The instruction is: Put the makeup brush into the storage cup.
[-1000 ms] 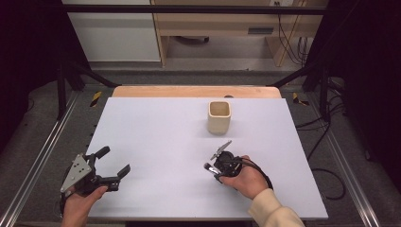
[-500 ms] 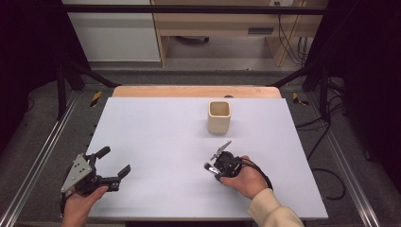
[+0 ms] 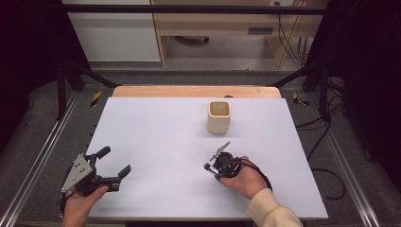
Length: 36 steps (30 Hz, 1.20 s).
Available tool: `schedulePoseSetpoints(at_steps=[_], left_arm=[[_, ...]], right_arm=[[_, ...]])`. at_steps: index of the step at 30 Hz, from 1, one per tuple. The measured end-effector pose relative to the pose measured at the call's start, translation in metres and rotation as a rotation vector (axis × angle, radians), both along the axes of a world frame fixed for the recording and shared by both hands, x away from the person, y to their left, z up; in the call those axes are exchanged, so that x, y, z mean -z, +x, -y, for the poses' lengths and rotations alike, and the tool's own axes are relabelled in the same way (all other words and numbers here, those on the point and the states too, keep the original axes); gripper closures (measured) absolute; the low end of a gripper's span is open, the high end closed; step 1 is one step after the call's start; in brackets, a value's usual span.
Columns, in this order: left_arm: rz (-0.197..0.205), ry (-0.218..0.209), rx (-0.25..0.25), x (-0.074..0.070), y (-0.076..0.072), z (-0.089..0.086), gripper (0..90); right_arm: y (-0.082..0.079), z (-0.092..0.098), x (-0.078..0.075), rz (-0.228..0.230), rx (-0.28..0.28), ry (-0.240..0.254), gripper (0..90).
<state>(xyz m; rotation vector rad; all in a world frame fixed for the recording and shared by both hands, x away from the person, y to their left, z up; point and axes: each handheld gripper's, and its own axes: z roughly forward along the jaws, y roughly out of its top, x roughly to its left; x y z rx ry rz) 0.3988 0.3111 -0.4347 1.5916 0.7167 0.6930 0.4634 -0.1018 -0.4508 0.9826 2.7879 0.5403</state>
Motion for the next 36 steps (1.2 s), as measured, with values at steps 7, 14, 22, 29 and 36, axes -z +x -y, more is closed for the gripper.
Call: schedulePoseSetpoints(at_steps=[7,14,22,29,36], left_arm=[[0.0,0.0,0.0,0.0,0.0,0.0,1.1],[0.001,0.001,0.0,0.0,0.0,0.0003,1.1],[0.002,0.002,0.0,0.0,0.0001,0.0001,1.1],[0.002,0.003,-0.001,-0.0002,-0.0001,-0.0003,1.1],[0.003,0.002,0.0,-0.0003,0.0,-0.0003,1.1]], right_arm=[[0.0002,0.0,0.0003,-0.01,0.007,-0.001,77.3],[0.0002,-0.0012,0.0002,-0.008,0.003,-0.009,77.6],[-0.0009,-0.0027,-0.0005,-0.007,-0.004,-0.019,78.3],[-0.0015,-0.0028,-0.001,-0.008,-0.008,-0.016,78.8],[-0.0022,0.0005,-0.0064,0.005,-0.012,0.004,78.9]])
